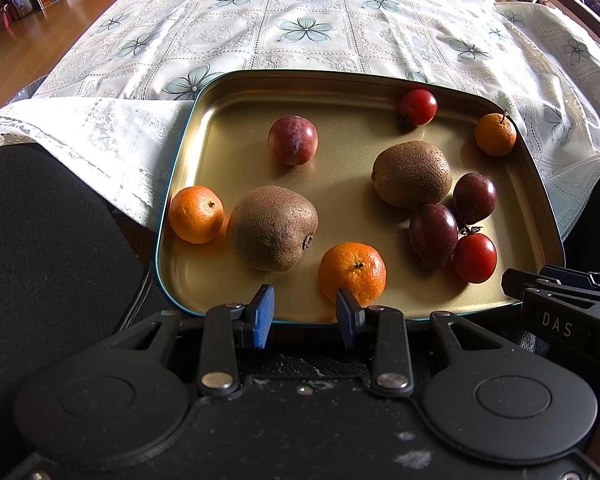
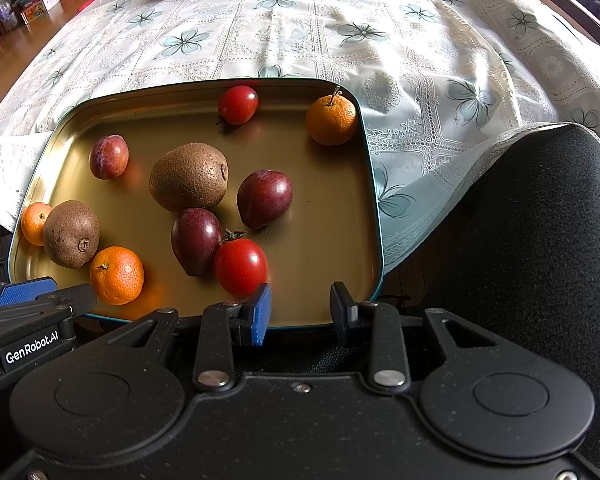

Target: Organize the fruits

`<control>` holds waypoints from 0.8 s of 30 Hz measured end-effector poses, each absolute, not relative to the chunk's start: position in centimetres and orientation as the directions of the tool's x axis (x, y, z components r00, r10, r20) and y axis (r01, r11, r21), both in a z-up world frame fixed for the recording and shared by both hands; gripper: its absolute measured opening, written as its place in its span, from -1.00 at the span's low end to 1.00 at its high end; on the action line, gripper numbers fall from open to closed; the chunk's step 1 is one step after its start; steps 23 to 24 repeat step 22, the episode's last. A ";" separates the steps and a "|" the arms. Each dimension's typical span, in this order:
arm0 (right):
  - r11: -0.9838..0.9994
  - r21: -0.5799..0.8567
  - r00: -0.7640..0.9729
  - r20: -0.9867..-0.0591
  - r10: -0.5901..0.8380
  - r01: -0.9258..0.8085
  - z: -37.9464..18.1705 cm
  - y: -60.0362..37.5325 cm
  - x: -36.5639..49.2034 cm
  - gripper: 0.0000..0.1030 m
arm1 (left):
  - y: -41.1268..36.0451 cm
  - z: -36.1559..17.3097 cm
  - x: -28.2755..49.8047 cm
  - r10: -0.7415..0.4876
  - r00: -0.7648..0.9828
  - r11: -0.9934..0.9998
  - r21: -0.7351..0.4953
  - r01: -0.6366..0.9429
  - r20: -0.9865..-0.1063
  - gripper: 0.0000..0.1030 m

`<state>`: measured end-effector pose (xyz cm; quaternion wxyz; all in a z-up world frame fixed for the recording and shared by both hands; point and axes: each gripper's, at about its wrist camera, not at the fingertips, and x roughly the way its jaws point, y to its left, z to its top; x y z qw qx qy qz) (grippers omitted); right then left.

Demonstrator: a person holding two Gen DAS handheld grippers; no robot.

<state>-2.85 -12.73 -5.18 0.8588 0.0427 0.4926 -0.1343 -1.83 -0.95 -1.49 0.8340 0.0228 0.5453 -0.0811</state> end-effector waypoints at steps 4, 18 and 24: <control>0.960 -0.059 0.479 -0.858 -0.189 0.273 -5.2 -12.7 -2.8 -0.20 | -0.9 -1.5 -1.8 -0.110 0.392 0.986 -0.050 0.160 -0.913 -0.30; 0.960 -0.059 0.478 -0.858 -0.189 0.274 -5.2 -12.7 -2.8 -0.20 | -0.8 -1.6 -1.8 -0.110 0.392 0.986 -0.051 0.159 -0.914 -0.30; 0.960 -0.060 0.477 -0.858 -0.189 0.273 -5.2 -12.7 -2.8 -0.20 | -0.8 -1.6 -1.8 -0.110 0.392 0.986 -0.051 0.158 -0.914 -0.30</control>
